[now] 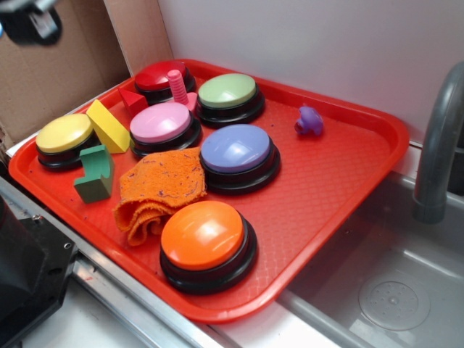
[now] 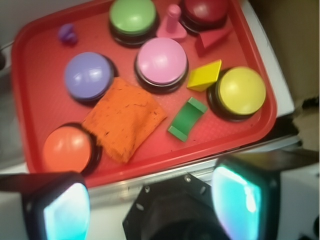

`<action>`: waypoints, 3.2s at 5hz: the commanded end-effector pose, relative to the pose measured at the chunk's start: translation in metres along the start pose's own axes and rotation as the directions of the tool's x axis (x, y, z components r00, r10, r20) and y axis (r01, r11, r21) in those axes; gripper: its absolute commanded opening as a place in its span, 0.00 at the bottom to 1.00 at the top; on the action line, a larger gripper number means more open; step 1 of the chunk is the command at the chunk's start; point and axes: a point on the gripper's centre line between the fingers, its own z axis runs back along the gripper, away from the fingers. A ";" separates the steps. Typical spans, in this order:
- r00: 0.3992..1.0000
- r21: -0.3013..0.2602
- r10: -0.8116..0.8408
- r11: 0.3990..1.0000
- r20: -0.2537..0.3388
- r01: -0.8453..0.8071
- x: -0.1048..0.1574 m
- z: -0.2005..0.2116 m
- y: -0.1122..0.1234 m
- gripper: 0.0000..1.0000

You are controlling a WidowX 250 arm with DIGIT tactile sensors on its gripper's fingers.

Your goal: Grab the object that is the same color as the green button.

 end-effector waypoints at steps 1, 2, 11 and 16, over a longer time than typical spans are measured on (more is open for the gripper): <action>0.949 0.076 0.291 0.950 0.125 -0.301 0.004 -0.052 0.023 1.00; 0.910 0.128 0.389 0.905 0.139 -0.406 0.005 -0.081 0.037 1.00; 0.917 -0.026 0.399 0.917 0.022 -0.398 0.013 -0.183 0.049 0.74; 0.955 0.004 0.297 0.955 0.013 -0.297 0.042 -0.077 0.034 0.00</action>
